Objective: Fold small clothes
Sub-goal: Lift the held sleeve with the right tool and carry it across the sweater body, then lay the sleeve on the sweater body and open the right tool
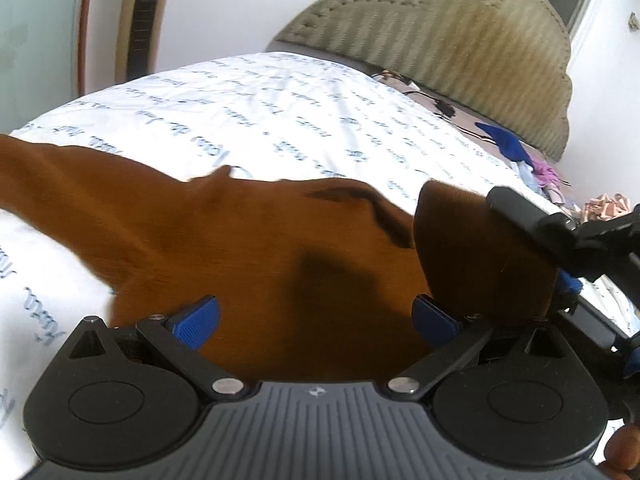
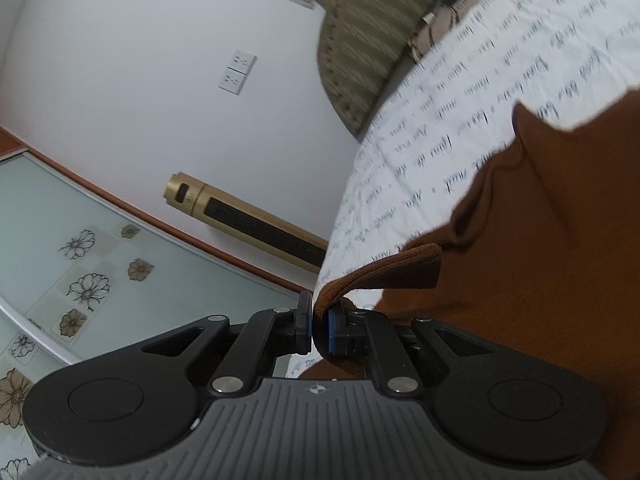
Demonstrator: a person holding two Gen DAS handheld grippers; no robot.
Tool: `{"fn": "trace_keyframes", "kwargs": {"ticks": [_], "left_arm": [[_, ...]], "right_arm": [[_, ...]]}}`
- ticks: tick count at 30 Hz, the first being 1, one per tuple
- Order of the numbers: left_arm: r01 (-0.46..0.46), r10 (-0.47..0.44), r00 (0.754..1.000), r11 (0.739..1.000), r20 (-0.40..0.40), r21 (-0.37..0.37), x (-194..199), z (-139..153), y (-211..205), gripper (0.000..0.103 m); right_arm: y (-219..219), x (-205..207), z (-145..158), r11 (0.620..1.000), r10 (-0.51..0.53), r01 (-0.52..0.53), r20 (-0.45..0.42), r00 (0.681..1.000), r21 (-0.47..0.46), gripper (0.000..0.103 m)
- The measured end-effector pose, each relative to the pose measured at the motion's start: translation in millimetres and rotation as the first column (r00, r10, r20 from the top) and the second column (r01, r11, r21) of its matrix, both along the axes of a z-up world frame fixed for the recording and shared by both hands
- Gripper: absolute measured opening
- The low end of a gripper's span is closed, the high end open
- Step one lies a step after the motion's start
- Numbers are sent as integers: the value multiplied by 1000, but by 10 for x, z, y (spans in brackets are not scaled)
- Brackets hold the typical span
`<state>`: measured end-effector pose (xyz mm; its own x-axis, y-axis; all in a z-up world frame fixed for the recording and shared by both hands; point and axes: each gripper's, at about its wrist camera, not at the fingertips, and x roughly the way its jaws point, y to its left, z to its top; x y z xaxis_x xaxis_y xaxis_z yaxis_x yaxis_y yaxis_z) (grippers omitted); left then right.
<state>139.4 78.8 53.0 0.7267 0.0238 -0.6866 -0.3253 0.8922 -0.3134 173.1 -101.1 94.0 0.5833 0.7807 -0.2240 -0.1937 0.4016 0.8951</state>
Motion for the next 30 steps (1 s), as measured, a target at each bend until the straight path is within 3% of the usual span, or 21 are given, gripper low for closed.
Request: {"fn": "trace_keyframes", "kwargs": {"ticks": [10, 16, 20, 23, 25, 27, 30], "left_arm": [[-51, 52, 998, 998, -24, 45, -309, 14, 476, 103], [-85, 85, 996, 994, -7, 68, -522, 114, 666, 103], [-88, 92, 995, 986, -22, 140, -522, 109, 682, 103], [-85, 93, 995, 984, -43, 155, -469, 68, 693, 103], [-85, 93, 994, 986, -50, 144, -480, 41, 688, 103], [-84, 93, 994, 986, -54, 144, -486, 31, 663, 103], [-83, 90, 995, 986, -43, 147, -511, 58, 619, 103]], "right_arm": [[454, 109, -128, 999, 23, -24, -13, 1000, -46, 13], [817, 207, -290, 981, 35, -41, -37, 999, -189, 13], [997, 221, -413, 955, 49, -62, -53, 997, -289, 18], [1098, 206, -417, 940, 85, -104, -72, 994, -326, 38], [1108, 176, -342, 945, 103, -112, -45, 994, -306, 44], [1137, 172, -232, 941, 111, -112, -21, 994, -320, 56], [1180, 218, -98, 942, 136, -133, -13, 991, -306, 62]]}}
